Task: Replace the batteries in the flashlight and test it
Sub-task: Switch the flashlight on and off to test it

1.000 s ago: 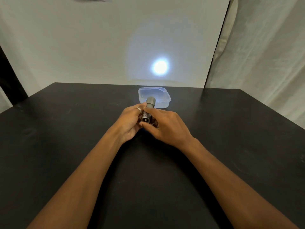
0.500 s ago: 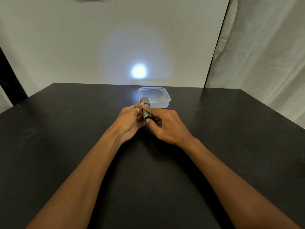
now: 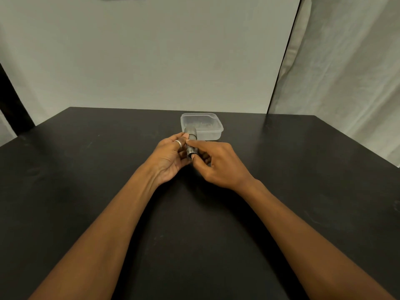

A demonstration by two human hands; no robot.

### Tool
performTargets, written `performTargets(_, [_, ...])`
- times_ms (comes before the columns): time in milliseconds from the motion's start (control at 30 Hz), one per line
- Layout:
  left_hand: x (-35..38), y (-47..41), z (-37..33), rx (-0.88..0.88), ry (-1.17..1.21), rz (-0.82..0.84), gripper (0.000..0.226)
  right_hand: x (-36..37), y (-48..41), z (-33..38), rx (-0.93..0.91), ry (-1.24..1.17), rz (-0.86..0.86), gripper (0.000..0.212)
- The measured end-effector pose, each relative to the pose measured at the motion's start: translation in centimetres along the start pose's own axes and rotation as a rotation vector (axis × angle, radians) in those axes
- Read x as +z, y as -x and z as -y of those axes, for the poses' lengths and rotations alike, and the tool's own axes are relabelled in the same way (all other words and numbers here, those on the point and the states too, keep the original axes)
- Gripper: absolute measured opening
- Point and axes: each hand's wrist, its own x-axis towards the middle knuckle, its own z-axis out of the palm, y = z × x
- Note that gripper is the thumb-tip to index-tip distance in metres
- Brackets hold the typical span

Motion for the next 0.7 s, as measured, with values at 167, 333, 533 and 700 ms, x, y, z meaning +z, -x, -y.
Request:
performTargets(167, [-0.02, -0.14, 0.08, 0.0, 0.001, -0.013, 0.038, -0.19, -0.06, 0.26, -0.014, 0.017, 0.001, 0.031])
performTargets(333, [0.01, -0.25, 0.23, 0.004, 0.008, -0.004, 0.036, -0.89, 0.19, 0.21, 0.0, 0.052, 0.019, 0.049])
performTargets(533, [0.08, -0.4, 0.16, 0.037, 0.102, -0.02, 0.027, -0.7, 0.11, 0.08, -0.02, 0.157, 0.012, 0.056])
performTargets(700, [0.28, -0.34, 0.52, 0.084, 0.008, -0.043, 0.028, -0.58, -0.22, -0.25, 0.049, 0.114, -0.103, 0.032])
